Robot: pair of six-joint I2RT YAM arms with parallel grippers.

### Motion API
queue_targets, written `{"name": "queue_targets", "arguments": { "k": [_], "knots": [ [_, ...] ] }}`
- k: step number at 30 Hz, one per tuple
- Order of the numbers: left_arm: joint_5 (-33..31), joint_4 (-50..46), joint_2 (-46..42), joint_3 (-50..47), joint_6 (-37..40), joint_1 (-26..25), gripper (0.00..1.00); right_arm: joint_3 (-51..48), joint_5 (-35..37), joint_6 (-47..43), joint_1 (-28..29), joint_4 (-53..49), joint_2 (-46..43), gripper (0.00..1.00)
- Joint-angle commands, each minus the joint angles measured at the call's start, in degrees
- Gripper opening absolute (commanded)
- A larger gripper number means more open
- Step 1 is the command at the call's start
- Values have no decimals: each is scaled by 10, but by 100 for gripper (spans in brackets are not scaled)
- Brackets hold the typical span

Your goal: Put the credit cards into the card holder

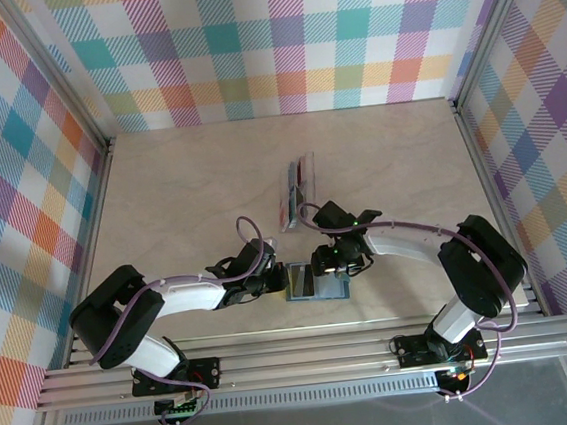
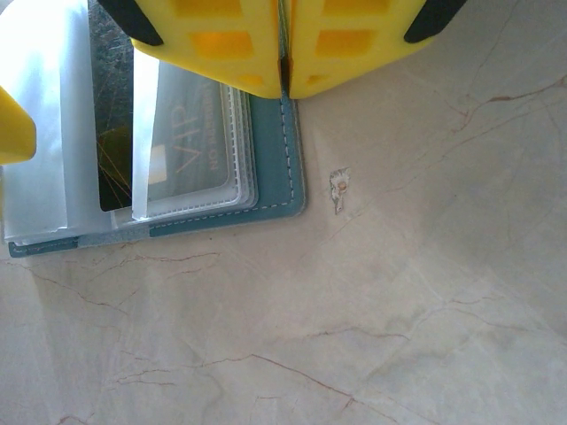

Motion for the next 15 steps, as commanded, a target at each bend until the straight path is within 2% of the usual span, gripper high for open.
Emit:
{"name": "queue_targets", "arguments": {
  "k": [1,4,9,15],
  "knots": [
    [2,-30,9,-6,7,-5,11,-7,7,8,0,-14,-10,60],
    [2,-28,9,-5,7,-5,11,-11,7,8,0,-15,-19,60],
    [2,-29,9,-4,7,-5,11,-18,-42,3,3,13,-22,58],
    [1,-29,13,-4,6,-5,11,-15,-75,1,7,32,-24,52]
  ]
}}
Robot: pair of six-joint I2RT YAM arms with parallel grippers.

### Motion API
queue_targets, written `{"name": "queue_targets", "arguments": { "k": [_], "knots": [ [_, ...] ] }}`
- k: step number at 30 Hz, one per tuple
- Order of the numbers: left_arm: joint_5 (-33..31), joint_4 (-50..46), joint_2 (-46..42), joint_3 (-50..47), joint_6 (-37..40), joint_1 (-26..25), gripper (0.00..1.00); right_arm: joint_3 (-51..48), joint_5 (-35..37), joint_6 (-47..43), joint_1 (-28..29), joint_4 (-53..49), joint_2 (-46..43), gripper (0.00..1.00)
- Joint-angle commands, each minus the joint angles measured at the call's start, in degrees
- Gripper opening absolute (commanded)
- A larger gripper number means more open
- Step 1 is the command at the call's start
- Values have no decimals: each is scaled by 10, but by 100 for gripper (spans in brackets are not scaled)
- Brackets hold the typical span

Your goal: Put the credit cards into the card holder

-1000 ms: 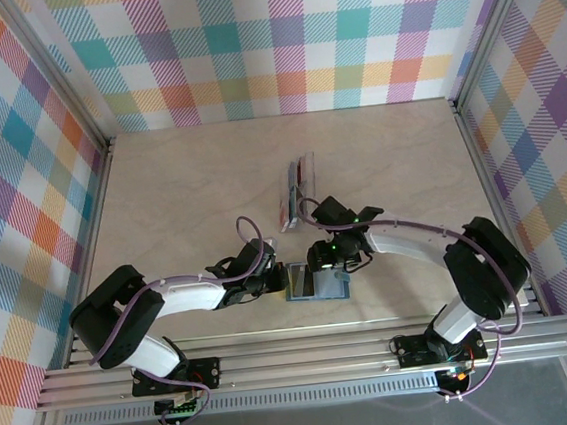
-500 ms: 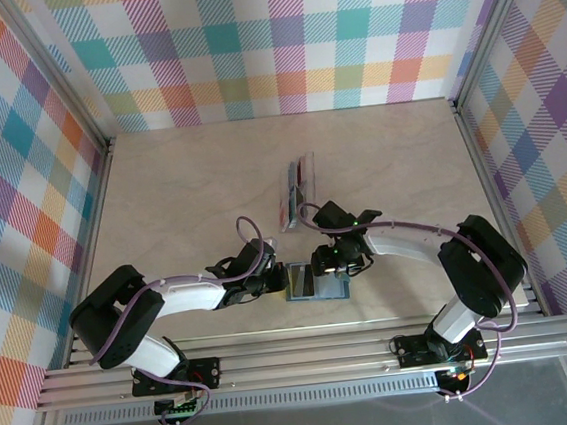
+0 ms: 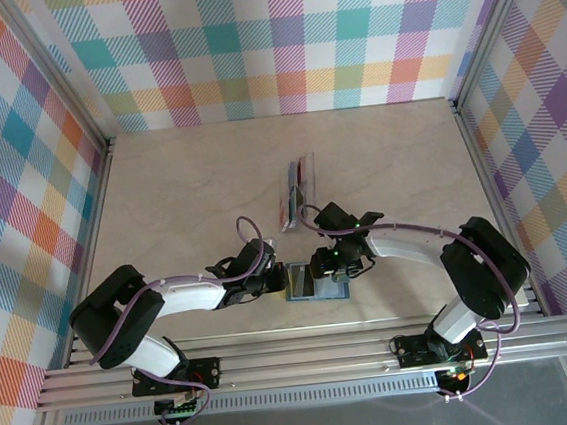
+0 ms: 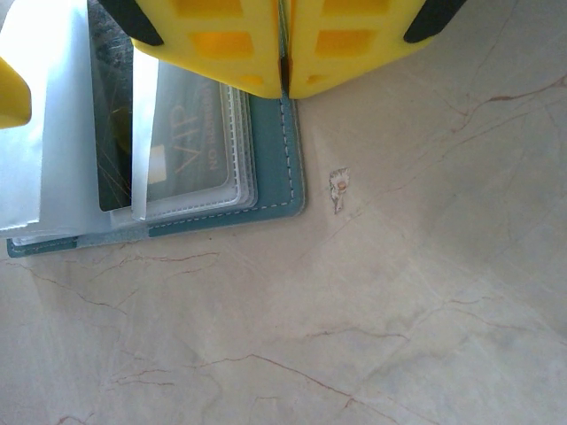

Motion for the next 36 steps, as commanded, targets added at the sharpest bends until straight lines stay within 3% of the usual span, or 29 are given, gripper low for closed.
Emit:
{"name": "queue_targets", "arguments": {
  "k": [1,6,11,24,30,36],
  "knots": [
    [1,-28,14,-5,7,-5,11,-1,-24,2,6,10,-17,50],
    [3,-21,23,-6,4,-5,11,7,-13,4,14,3,-34,46],
    [7,-18,27,-3,-1,-5,11,1,-72,11,17,45,-44,43],
    [12,-47,-6,3,-23,8,12,10,-147,37,31,149,37,51],
    [-3,-64,-49,-18,-29,16,17,5,-166,44,35,179,61,55],
    [-37,-101,-90,-23,-26,17,19,23,-107,31,38,119,37,56]
  ]
}}
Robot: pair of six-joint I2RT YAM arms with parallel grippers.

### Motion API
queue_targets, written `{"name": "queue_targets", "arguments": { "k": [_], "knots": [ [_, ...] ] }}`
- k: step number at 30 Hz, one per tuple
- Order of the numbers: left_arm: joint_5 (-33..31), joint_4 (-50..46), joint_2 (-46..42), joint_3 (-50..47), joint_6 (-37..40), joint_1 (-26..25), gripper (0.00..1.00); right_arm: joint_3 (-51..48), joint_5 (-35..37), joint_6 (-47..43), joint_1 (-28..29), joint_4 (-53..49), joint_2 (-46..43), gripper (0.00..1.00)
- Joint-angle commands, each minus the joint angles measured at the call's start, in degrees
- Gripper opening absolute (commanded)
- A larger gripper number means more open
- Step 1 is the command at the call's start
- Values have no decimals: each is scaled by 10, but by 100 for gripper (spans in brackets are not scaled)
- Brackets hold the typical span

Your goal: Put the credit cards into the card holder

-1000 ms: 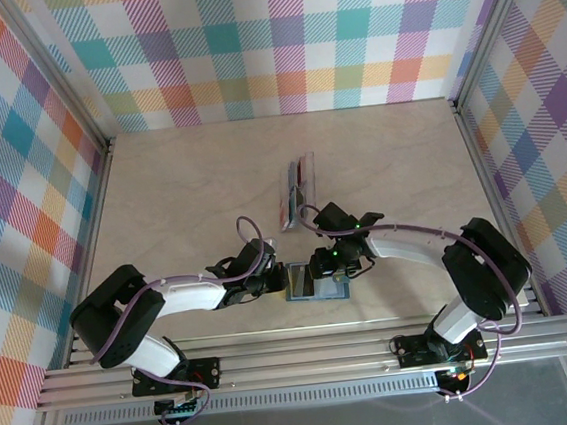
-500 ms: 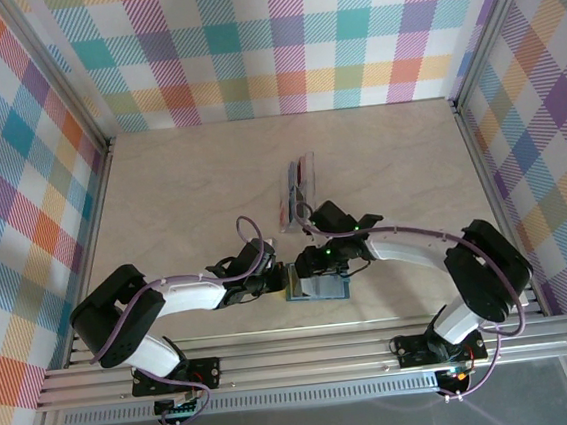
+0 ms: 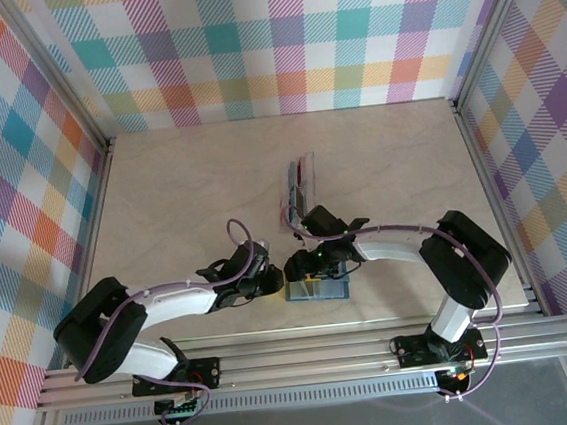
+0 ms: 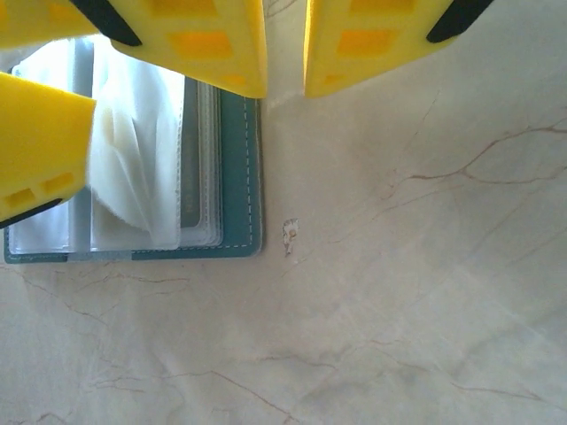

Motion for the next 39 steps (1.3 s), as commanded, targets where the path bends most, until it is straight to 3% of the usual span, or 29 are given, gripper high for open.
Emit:
{"name": "queue_targets", "arguments": {
  "k": [1,9,17,29,39],
  "knots": [
    [-30,-41,-29,-8,-2,8,20,25,41,-8,7,-44,-26,56],
    [-23,-49,-58,-4,1,22,24,104,142,-48,6,-164,-67,55],
    [0,-25,-64,8,2,43,26,227,193,-80,-32,-237,-24,47],
    [12,-11,-60,12,9,53,26,442,199,-117,-83,-323,149,44],
    [7,-12,-62,14,9,62,26,489,159,-116,-94,-335,213,42]
  ]
}}
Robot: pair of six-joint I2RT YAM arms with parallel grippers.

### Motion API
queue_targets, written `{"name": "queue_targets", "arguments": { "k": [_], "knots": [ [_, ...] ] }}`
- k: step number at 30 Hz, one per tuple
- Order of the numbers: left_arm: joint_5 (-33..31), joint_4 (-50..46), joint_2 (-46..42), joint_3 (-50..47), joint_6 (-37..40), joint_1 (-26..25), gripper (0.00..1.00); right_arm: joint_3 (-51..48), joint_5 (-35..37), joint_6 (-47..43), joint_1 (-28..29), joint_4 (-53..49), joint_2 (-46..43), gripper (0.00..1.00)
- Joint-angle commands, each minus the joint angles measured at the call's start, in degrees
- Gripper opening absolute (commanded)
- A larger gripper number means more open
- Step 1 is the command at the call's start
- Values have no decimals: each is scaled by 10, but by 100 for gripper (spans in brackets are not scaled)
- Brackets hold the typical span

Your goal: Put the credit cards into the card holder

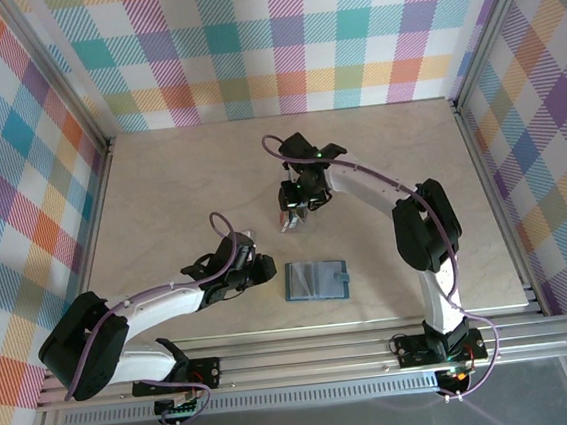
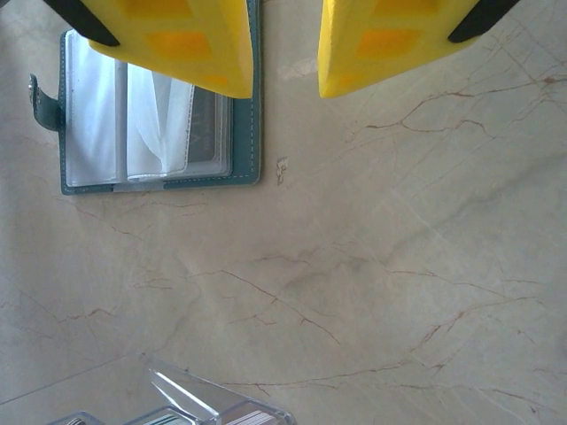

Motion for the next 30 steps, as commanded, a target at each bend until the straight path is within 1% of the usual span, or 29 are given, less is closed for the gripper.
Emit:
{"name": "queue_targets", "arguments": {
  "k": [1,5,12,14,22,26,30],
  "knots": [
    [-1,6,-8,11,5,9,26,12,-30,-5,-2,-16,6,41],
    [0,10,-2,14,4,11,26,-10,-55,0,-6,5,-10,40],
    [4,16,8,14,1,12,26,-29,-74,2,-13,25,-29,35],
    [5,17,10,14,2,12,26,-33,-80,2,-15,29,-32,35],
    [11,24,22,16,1,12,26,-41,-87,4,-16,37,-44,34],
    [13,26,24,15,-1,12,26,-42,-87,5,-19,38,-47,29],
    [13,26,23,13,0,12,26,-41,-88,5,-20,36,-45,27]
  ]
}}
